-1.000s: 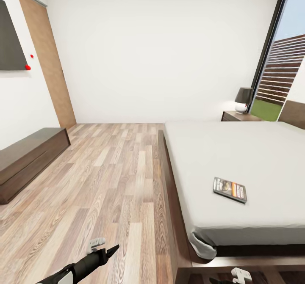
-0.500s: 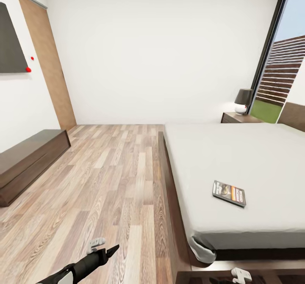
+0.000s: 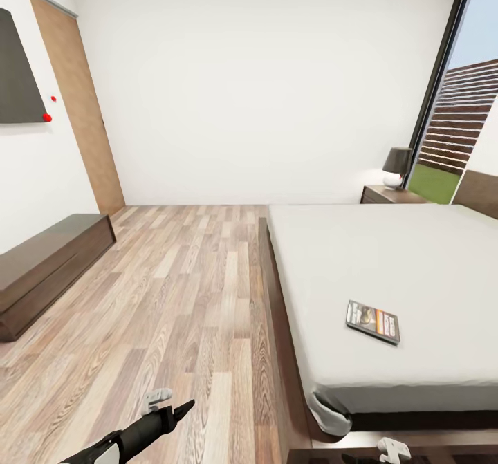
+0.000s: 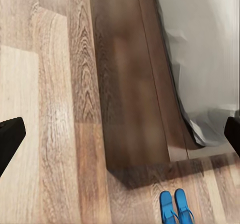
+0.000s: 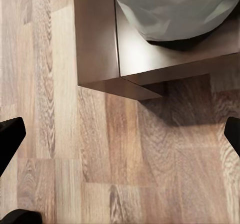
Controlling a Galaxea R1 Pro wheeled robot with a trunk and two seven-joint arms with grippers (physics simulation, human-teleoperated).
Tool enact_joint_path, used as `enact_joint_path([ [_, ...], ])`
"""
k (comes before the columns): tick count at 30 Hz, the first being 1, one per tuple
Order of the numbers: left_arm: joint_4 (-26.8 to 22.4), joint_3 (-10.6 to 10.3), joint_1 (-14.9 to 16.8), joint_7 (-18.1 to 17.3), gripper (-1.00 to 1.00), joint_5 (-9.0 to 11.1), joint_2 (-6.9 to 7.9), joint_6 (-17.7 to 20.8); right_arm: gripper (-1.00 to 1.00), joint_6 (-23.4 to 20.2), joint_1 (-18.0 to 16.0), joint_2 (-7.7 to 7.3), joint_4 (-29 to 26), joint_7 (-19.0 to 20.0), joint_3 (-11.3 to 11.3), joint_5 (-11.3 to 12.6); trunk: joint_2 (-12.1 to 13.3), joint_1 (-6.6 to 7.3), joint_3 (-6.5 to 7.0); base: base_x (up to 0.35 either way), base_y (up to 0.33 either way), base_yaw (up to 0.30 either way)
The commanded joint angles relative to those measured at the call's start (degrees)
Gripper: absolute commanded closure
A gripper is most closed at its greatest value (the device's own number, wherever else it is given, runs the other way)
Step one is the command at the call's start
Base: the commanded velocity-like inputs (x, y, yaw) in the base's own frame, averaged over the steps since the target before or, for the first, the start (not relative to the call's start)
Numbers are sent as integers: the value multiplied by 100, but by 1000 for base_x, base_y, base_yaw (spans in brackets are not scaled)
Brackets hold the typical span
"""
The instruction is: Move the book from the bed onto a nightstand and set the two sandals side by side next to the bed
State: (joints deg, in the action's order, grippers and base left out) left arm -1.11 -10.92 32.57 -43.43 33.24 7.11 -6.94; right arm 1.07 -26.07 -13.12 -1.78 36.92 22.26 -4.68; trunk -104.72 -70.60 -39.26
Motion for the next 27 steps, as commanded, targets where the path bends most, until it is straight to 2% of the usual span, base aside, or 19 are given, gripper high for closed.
enact_joint_path([
  [1, 6, -50, 4, -8, -100, 24, 1, -44, -100, 10, -3, -3, 2, 17, 42, -50, 39, 23, 13, 0, 0, 0],
  [27, 6, -50, 4, -8, -100, 24, 1, -43, -100, 13, -3, 2, 2, 17, 42, -50, 1082, 594, 480, 0, 0, 0],
])
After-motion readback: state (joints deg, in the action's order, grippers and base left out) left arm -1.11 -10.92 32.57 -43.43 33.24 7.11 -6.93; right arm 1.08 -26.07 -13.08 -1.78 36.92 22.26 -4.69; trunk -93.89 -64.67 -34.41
